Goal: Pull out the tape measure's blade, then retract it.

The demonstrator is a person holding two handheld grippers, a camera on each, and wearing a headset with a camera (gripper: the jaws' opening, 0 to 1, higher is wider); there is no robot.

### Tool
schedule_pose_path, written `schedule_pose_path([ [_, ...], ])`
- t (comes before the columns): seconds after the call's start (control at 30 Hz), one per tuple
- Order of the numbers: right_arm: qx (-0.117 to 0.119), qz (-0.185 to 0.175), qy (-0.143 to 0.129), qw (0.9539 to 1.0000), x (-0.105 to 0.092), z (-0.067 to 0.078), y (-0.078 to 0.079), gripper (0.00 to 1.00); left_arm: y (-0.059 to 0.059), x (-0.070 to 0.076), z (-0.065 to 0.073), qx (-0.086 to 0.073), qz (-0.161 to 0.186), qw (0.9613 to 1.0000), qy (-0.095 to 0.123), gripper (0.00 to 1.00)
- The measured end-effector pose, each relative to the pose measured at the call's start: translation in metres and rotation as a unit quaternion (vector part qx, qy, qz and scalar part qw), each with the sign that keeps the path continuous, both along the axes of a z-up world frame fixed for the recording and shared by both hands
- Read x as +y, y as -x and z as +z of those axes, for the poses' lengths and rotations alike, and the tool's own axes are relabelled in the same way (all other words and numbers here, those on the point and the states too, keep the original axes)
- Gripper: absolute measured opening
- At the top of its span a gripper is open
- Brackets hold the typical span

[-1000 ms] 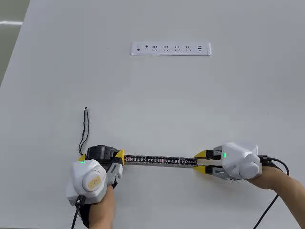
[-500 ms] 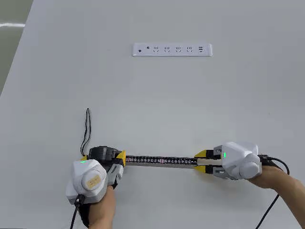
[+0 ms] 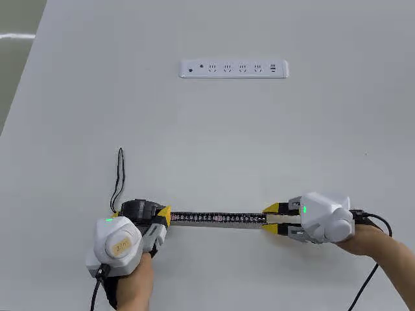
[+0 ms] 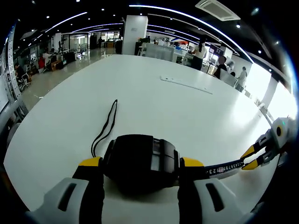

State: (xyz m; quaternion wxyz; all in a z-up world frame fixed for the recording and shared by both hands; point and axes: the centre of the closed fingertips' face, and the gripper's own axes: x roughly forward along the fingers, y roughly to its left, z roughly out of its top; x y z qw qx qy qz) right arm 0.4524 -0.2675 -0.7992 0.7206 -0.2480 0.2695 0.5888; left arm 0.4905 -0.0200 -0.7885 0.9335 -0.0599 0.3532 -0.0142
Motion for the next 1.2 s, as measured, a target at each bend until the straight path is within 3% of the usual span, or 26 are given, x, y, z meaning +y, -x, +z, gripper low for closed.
schedule_pose_path([
  [0.3, -0.004, 0.005, -0.008, 0.9999, 0.011, 0.005, -0.002, 0.13, 0.000, 0.001, 0.000, 0.003, 0.000, 0.9999, 0.012, 0.60],
  [1.2, -0.004, 0.014, -0.011, 0.9998, 0.021, 0.009, -0.006, 0.13, -0.001, 0.003, 0.000, 0.009, -0.002, 0.9997, 0.022, 0.61],
])
